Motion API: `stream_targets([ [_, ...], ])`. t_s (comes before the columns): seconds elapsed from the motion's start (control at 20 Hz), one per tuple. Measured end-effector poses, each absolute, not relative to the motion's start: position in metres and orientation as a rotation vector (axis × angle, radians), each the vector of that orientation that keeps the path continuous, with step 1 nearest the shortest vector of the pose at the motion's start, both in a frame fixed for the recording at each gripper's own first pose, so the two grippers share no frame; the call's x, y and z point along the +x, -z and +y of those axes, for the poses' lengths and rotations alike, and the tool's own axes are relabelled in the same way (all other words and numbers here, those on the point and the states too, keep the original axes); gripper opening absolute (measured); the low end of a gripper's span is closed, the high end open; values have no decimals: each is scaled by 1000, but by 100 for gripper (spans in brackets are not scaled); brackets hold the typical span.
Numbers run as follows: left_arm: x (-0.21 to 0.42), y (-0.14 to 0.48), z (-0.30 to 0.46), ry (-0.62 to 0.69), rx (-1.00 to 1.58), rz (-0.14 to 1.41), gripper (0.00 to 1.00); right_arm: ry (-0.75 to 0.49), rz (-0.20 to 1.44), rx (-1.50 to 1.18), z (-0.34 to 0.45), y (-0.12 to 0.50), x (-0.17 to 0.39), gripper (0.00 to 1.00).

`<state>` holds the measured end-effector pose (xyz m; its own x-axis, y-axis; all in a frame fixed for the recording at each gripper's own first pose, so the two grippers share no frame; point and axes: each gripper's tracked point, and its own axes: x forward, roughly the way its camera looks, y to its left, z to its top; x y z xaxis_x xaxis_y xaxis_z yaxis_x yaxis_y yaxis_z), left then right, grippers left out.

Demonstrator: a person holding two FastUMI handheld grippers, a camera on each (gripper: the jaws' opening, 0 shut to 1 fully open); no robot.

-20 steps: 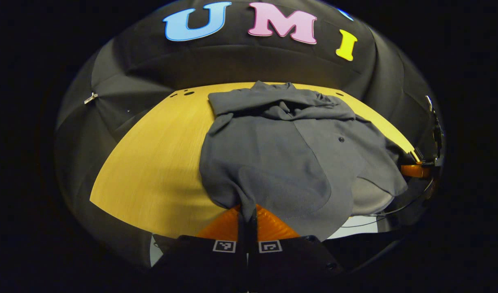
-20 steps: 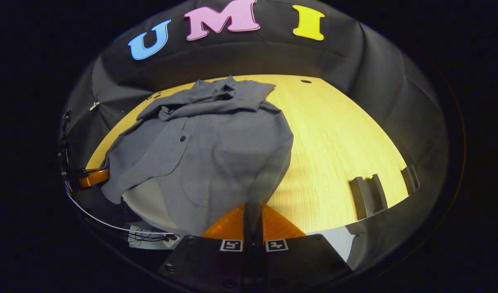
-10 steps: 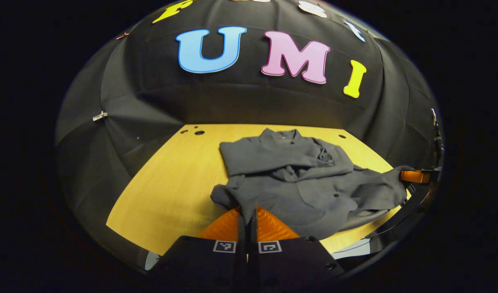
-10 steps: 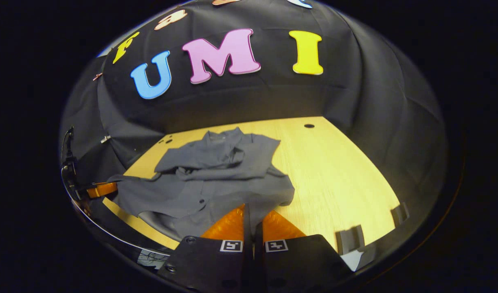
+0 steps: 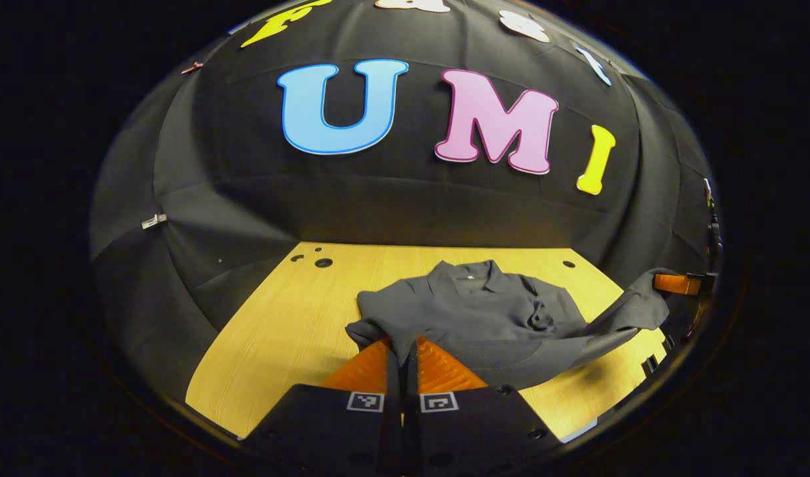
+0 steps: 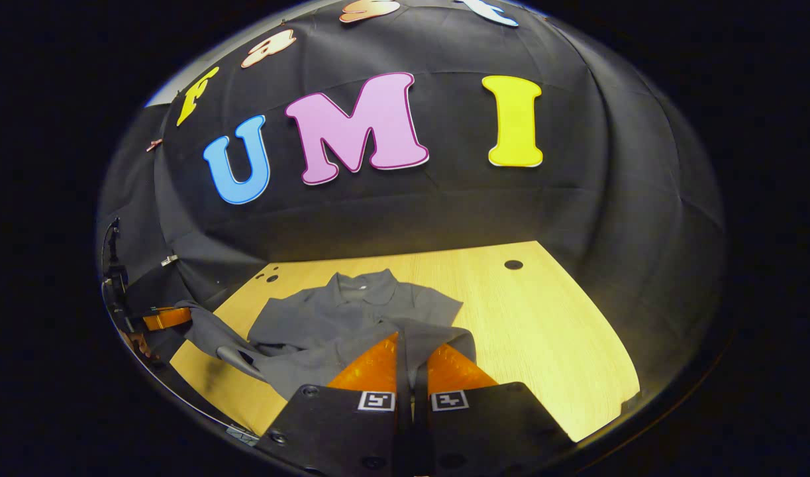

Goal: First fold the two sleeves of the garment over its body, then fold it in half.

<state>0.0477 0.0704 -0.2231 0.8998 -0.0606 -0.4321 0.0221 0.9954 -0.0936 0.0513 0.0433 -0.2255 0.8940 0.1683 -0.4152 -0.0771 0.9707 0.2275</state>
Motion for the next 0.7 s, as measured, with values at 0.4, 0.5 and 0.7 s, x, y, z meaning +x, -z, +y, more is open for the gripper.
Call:
stream_targets([
  [0.4, 143, 217, 73, 31, -36, 405, 5, -121, 443, 205, 42, 241, 142, 5],
  [0.5, 165, 220, 71, 27, -28, 400, 5, -116, 447, 206, 40, 250, 162, 5],
  [0.7, 199, 242, 69, -1, -25, 425, 5, -122, 466, 217, 41, 274, 197, 5],
])
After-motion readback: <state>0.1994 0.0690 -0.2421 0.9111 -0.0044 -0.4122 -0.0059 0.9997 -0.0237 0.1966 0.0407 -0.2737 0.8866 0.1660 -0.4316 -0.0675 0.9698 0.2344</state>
